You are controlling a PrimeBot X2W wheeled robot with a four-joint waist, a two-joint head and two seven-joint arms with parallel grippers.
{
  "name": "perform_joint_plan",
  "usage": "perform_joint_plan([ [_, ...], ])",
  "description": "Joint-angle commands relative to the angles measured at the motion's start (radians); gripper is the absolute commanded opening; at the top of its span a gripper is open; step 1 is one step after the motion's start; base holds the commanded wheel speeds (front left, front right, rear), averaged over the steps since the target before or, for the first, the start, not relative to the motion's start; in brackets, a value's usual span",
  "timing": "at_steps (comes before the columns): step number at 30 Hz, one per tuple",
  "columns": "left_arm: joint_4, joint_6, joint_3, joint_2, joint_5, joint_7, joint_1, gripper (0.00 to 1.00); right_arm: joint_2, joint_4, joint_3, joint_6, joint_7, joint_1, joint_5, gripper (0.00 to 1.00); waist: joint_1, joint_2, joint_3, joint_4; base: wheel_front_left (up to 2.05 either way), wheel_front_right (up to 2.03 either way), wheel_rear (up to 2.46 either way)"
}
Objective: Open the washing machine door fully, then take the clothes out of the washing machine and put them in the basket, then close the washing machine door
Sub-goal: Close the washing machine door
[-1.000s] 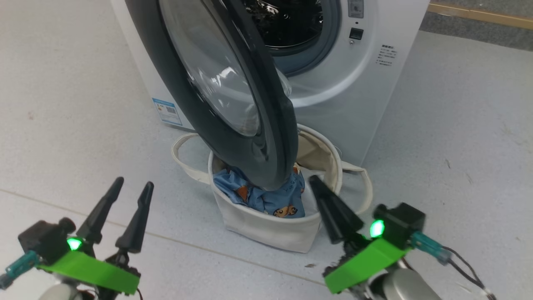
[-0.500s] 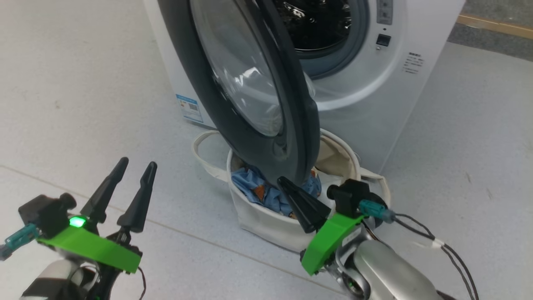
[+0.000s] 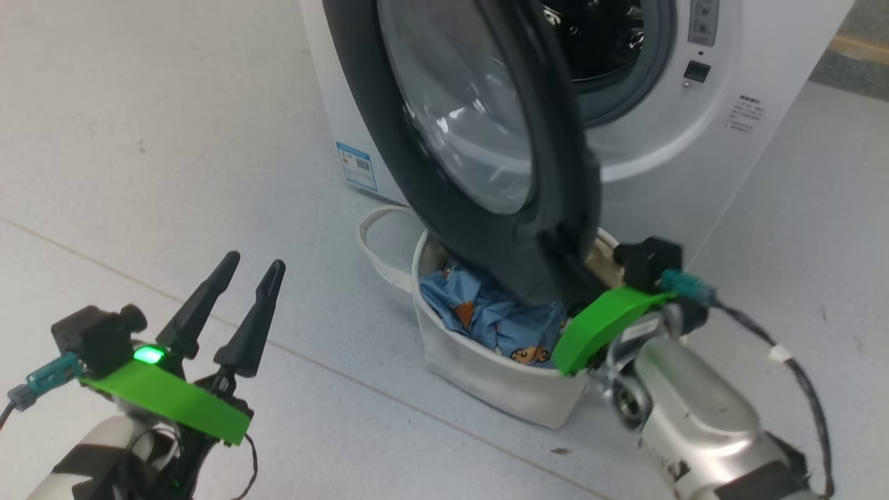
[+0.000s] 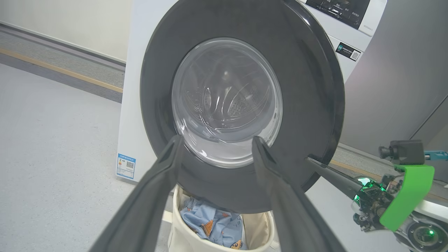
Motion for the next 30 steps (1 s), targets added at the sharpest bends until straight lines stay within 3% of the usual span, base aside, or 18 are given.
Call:
perform_joint_plan([
  [1,-0.031,-0.006,0.040,0.045,-0.004,-0.011,-0.062,1.00,0.011,-0.023,-0.034,0.004,-0.013,-0.055,-0.014,0.00,0.0000,0.0000,0.013,0.003,0.00,0.00,0.00],
  [8,-0.078,-0.006,0.049,0.018,-0.010,-0.012,-0.056,1.00,0.011,-0.013,-0.197,0.004,-0.013,-0.123,-0.121,0.00,0.0000,0.0000,0.089,0.017,0.00,0.00,0.00],
  [18,-0.191,-0.006,0.066,-0.018,0.018,-0.012,-0.047,1.00,0.009,0.073,-0.522,0.004,-0.013,-0.313,-0.309,0.00,0.0000,0.0000,0.229,0.071,0.00,0.00,0.00],
  [25,-0.221,-0.006,0.053,-0.041,0.022,-0.012,-0.051,1.00,0.008,0.101,-0.735,0.004,-0.013,-0.405,-0.421,0.00,0.0000,0.0000,0.270,0.095,0.00,0.00,0.00],
  [30,-0.223,-0.006,0.044,-0.051,0.019,-0.012,-0.060,1.00,0.009,0.103,-0.826,0.004,-0.013,-0.441,-0.480,0.00,0.0000,0.0000,0.280,0.102,0.00,0.00,0.00],
])
